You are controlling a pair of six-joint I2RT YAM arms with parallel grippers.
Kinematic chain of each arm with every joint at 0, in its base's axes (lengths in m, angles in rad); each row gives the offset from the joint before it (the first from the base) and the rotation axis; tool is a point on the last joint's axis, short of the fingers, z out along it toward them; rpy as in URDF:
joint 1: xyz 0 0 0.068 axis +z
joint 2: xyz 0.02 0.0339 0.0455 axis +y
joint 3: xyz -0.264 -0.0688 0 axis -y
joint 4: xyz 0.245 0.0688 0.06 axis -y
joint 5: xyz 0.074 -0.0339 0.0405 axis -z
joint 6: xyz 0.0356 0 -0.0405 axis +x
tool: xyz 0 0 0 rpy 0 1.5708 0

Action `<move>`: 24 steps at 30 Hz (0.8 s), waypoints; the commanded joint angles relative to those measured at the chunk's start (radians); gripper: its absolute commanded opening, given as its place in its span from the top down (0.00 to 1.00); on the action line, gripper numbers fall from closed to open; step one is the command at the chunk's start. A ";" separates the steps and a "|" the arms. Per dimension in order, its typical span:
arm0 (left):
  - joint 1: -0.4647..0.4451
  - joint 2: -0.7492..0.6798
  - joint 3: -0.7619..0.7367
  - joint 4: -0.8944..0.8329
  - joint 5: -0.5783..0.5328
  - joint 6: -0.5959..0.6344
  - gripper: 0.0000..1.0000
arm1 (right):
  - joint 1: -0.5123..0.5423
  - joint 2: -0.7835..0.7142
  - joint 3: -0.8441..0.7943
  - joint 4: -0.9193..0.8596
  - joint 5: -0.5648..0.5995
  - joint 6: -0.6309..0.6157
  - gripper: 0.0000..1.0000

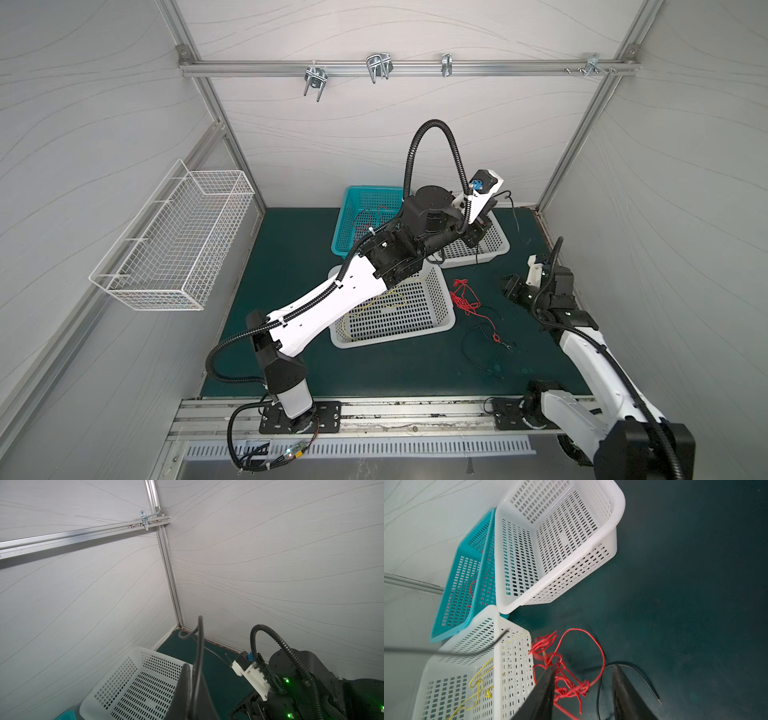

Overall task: Untangle the cables
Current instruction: 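Carry the black wire over the farther white basket with left gripper and lower it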

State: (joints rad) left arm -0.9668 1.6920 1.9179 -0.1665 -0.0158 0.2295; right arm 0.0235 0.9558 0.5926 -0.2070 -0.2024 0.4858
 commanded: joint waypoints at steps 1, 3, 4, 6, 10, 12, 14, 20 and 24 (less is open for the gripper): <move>0.002 0.019 0.044 0.054 -0.027 0.050 1.00 | -0.006 0.015 -0.002 0.034 -0.015 -0.003 0.54; 0.006 0.034 0.053 0.055 -0.042 0.062 1.00 | -0.007 0.020 -0.002 0.035 -0.018 -0.007 0.54; 0.012 0.044 0.061 0.053 -0.041 0.061 1.00 | -0.007 0.021 -0.004 0.036 -0.019 -0.007 0.54; 0.034 0.068 0.085 0.041 -0.031 0.041 1.00 | -0.007 0.021 -0.009 0.038 -0.020 -0.009 0.54; 0.094 0.126 0.149 0.022 0.013 -0.015 1.00 | -0.007 0.020 -0.016 0.039 -0.020 -0.010 0.54; 0.128 0.160 0.181 0.020 0.030 -0.042 1.00 | -0.008 0.020 -0.019 0.041 -0.020 -0.010 0.54; 0.158 0.194 0.218 0.016 0.040 -0.062 1.00 | -0.007 0.020 -0.022 0.041 -0.019 -0.010 0.54; 0.209 0.264 0.260 0.107 0.000 -0.065 1.00 | -0.007 0.020 -0.030 0.055 -0.020 -0.007 0.54; 0.239 0.329 0.304 0.152 -0.016 -0.096 1.00 | -0.007 0.029 -0.028 0.057 -0.029 -0.005 0.54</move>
State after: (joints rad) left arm -0.7387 1.9823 2.1475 -0.1177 -0.0196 0.1555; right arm 0.0216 0.9752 0.5686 -0.1711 -0.2188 0.4816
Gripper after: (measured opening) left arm 0.048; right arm 0.464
